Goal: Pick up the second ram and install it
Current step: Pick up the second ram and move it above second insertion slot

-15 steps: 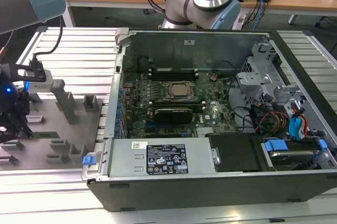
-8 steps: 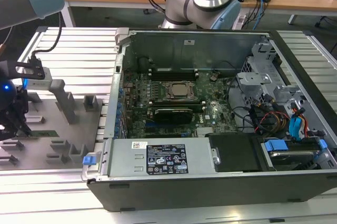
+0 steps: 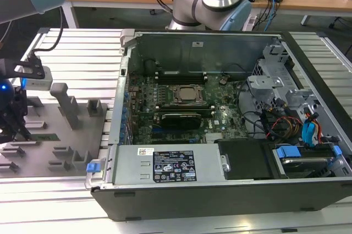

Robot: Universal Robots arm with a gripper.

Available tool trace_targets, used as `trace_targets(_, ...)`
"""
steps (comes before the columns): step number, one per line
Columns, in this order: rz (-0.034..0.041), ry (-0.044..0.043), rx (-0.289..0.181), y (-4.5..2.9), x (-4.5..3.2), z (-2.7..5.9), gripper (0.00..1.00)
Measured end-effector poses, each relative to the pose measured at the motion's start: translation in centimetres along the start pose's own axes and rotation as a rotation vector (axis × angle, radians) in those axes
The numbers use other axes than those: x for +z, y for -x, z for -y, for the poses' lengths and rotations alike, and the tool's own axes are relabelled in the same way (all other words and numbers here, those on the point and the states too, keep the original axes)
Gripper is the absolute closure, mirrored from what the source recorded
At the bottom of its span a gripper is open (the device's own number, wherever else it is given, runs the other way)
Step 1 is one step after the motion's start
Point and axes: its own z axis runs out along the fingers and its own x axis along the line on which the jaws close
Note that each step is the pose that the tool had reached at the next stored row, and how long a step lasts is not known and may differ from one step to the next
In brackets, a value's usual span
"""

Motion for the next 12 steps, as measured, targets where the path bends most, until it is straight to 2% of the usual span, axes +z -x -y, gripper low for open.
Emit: trace_targets(12,0.0,0.0,0.0,0.05,-1.73,-0.08,0.87)
